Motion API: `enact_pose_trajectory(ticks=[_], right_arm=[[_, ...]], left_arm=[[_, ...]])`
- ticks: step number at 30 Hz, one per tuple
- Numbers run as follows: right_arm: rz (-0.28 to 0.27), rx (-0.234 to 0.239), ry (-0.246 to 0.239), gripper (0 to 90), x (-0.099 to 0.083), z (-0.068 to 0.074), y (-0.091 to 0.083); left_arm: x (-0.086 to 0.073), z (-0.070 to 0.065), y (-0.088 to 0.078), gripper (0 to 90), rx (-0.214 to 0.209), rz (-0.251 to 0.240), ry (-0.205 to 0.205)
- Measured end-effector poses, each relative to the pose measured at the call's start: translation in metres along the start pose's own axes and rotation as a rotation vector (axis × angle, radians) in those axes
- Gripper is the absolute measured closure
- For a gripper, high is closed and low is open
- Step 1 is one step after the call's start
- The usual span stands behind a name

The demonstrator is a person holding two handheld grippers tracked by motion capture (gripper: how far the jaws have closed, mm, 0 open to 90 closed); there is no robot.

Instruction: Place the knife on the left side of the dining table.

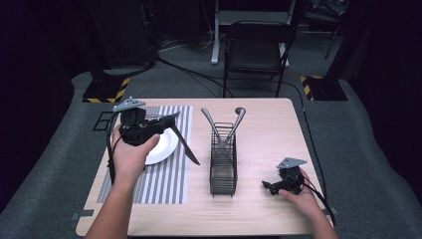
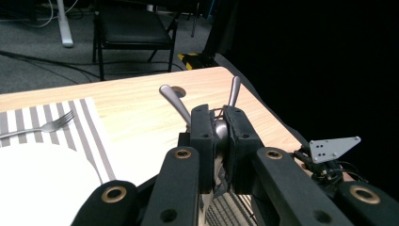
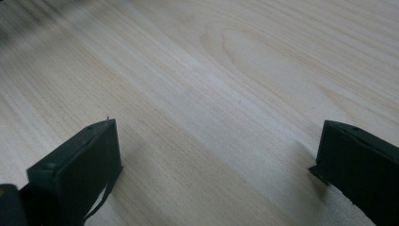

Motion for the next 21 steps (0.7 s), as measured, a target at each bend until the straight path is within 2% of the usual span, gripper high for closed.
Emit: enact_pose_trajectory(ticks=[12,21], right_arm=[[-0.001,0.0,0.0,0.0,0.0,0.0,0.0],[-0.002,-0.001,0.0,0.0,0.0,0.0,0.0]], left_arm=[[-0.012,0.016,-0.003,83.4,0.02,0.0,-0.034],[-0.022,0.032,-0.012,83.5,0.058,-0.002,-0.07]])
Point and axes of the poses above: each handheld gripper's, and its own axes: y roughly forward along the jaws, x roughly out of its top, z roughly to its left, the point moved 2 cm from there along y, roughly forward along the jaws, and after that the axes turned 11 degrees about -x, right-handed, at the moved point
